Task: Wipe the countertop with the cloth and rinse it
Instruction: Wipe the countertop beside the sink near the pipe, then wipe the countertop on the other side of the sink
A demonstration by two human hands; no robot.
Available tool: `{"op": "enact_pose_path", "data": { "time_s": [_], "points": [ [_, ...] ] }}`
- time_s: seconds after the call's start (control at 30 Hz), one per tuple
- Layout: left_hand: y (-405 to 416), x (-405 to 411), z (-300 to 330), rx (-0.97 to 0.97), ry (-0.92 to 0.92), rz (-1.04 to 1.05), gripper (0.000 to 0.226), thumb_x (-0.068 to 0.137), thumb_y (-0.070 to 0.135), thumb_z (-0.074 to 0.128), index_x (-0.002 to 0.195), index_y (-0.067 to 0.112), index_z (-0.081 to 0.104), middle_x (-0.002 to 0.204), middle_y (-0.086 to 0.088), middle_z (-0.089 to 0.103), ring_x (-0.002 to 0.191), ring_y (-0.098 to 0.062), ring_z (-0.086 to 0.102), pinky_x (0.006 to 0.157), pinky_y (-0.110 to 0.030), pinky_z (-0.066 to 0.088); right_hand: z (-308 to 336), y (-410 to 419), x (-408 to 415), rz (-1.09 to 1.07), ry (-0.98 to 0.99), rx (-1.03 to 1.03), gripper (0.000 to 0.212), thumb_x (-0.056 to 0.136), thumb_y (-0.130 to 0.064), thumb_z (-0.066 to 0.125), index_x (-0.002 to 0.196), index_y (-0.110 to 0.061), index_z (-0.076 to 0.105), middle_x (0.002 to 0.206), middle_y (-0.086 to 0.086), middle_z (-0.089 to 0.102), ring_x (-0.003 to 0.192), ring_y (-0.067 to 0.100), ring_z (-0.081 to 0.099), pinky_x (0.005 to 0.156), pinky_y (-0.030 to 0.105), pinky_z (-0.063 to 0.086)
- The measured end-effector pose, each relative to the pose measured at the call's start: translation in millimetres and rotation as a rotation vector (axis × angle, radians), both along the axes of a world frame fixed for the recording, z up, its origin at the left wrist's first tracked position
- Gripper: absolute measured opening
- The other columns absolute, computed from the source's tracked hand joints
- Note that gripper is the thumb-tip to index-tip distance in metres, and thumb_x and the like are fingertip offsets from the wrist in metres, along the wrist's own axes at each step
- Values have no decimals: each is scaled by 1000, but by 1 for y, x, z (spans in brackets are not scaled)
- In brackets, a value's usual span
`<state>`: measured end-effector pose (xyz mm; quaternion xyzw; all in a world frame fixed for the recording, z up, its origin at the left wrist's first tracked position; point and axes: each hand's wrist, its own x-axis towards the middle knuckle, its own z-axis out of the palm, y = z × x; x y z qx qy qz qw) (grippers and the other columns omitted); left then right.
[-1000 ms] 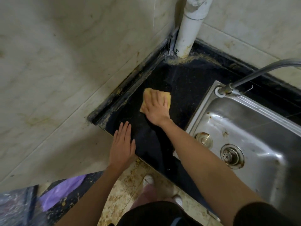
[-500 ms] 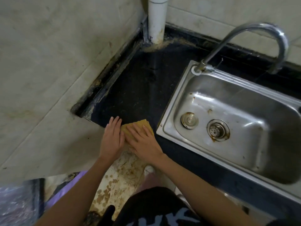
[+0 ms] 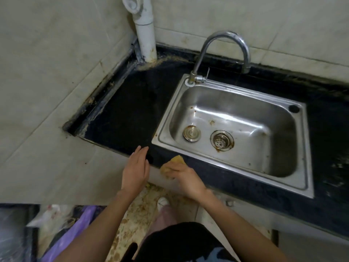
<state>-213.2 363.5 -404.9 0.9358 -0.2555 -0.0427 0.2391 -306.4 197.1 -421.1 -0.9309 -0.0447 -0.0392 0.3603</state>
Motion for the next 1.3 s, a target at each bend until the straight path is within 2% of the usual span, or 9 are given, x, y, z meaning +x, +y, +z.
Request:
{"op": "enact_pose_path", "data": {
  "time_s": [0.07, 0.23, 0.33, 0.43, 0.6, 0.77, 0.87, 1.07, 1.3],
  "points": [
    [-16, -15, 2, -2, 10, -83, 54, 89, 28, 28, 129, -1, 49, 129, -21, 53, 122, -33, 49, 103, -39, 35, 4, -22, -29, -185, 55, 54, 35, 91, -6, 46, 122, -14, 61, 128, 7, 56, 119, 20, 48, 94, 10, 28],
    [-77, -57, 12, 9, -31, -295, 53, 88, 27, 28, 128, 0, 51, 127, -16, 56, 118, -29, 52, 101, -35, 38, 26, -80, -101, -458, 17, -35, 52, 83, 11, 48, 129, -13, 54, 140, 6, 47, 133, 22, 38, 107, 19, 20],
    [-122, -82, 21, 32, -74, -437, 51, 88, 26, 29, 126, 1, 54, 125, -15, 59, 115, -28, 55, 99, -35, 40, 35, -107, -146, -621, -6, -110, 58, 76, 18, 47, 127, -8, 56, 136, 13, 50, 128, 27, 44, 110, 30, 23],
    [-168, -104, 27, -3, -89, -606, 51, 89, 25, 29, 129, 4, 51, 129, -12, 56, 118, -26, 52, 103, -35, 36, 33, -126, -187, -816, 7, -170, 63, 60, 25, 56, 116, -4, 64, 125, 18, 59, 113, 34, 58, 101, 43, 35],
    [-244, -142, 32, -40, -82, -917, 53, 89, 25, 26, 131, 4, 49, 132, -10, 53, 123, -25, 48, 110, -28, 23, 47, -148, -246, -1158, -7, -197, 53, 66, 19, 57, 113, -4, 66, 123, 17, 60, 110, 32, 59, 100, 39, 36],
    [-295, -179, 37, -127, -76, -1160, 46, 87, 21, 33, 124, 4, 56, 123, -10, 60, 115, -23, 51, 104, -28, 34, 50, -157, -300, -1525, 10, -162, 57, 70, 23, 48, 117, -6, 62, 128, 15, 57, 117, 32, 55, 102, 37, 38],
    [-318, -203, 41, -140, -89, -1259, 48, 87, 21, 30, 125, 4, 54, 124, -8, 59, 116, -20, 47, 101, -29, 38, 50, -161, -324, -1613, 38, -181, 52, 74, 20, 51, 118, -7, 62, 128, 13, 57, 117, 31, 55, 101, 37, 40],
    [-359, -257, 35, -82, -87, -1428, 52, 89, 23, 25, 131, 2, 48, 129, -10, 55, 121, -25, 50, 105, -36, 35, 55, -176, -375, -1781, -8, -168, 43, 80, 16, 51, 116, -3, 61, 125, 16, 59, 116, 32, 55, 99, 40, 42],
    [-416, -344, 29, -72, -55, -1447, 52, 89, 23, 27, 128, -1, 52, 125, -12, 58, 118, -28, 53, 101, -38, 40, 48, -228, -465, -1838, -25, -127, 38, 87, 12, 46, 119, -2, 59, 125, 12, 59, 115, 28, 55, 97, 31, 40]
  ]
}}
